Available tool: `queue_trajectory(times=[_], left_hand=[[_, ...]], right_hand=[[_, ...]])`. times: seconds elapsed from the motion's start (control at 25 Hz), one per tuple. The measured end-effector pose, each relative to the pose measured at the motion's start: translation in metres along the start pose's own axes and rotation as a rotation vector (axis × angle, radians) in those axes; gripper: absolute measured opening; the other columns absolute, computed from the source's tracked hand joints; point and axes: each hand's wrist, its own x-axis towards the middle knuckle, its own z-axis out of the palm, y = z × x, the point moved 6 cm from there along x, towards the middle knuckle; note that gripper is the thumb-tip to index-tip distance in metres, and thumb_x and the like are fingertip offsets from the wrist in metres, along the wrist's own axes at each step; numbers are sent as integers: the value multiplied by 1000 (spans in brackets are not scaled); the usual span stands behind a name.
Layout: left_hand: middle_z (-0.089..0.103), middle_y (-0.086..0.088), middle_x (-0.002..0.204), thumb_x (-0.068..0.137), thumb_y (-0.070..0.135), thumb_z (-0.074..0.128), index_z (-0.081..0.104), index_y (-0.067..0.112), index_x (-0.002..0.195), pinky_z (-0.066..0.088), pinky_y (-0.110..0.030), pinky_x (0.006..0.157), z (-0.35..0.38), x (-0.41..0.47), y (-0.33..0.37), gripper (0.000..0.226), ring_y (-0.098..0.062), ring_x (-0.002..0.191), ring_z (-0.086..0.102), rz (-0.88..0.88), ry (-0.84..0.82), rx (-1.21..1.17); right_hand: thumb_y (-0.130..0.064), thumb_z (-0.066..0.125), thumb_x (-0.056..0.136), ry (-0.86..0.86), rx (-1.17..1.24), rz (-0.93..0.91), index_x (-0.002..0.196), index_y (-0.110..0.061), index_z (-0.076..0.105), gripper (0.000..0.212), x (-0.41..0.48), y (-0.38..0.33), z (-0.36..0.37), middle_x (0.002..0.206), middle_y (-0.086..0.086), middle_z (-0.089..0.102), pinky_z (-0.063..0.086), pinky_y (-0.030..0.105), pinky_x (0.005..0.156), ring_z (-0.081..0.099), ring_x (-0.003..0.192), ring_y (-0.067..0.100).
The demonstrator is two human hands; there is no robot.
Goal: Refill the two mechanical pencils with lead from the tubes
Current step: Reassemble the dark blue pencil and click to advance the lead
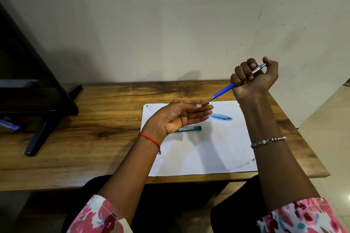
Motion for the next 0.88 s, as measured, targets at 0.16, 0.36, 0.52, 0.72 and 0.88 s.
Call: queue_trajectory(times=[0.16, 0.36, 0.52, 0.72, 0.88], left_hand=[[74, -11, 84, 88, -4, 47, 64, -4, 98, 59, -28, 75, 0, 0, 0, 20, -19, 78, 72, 3, -4, 9], [74, -11, 84, 89, 0, 49, 65, -3, 96, 59, -28, 76, 1, -1, 0, 18, -19, 78, 72, 0, -4, 17], [74, -11, 82, 90, 4, 48, 65, -3, 94, 58, -29, 77, 1, -1, -1, 19, -20, 76, 72, -10, 1, 15], [74, -11, 82, 92, 8, 46, 64, -3, 94, 57, -31, 77, 1, -1, -1, 21, -20, 76, 72, -24, 4, 7], [74, -11, 83, 92, 8, 46, 65, -3, 95, 57, -31, 78, 1, -1, 0, 22, -19, 77, 72, -25, 2, 5]], right_hand=[[-29, 39, 69, -4, 1, -8, 43, -14, 38, 30, -1, 0, 2, 34, -5, 22, 12, 14, 34, 17, 28, 9], [-30, 37, 74, 11, 15, 4, 44, -13, 39, 35, -1, 0, 1, 34, -5, 21, 11, 14, 35, 17, 29, 9], [-31, 34, 81, 10, 36, -3, 44, -13, 40, 42, -2, 0, 0, 35, -5, 22, 12, 14, 35, 18, 29, 9], [-28, 34, 78, 12, 28, 5, 44, -14, 38, 37, -1, 0, 0, 34, -5, 21, 11, 15, 35, 17, 29, 9], [-31, 34, 80, 25, 27, 4, 45, -13, 38, 39, 0, 0, -1, 35, -5, 21, 11, 15, 35, 16, 29, 9]])
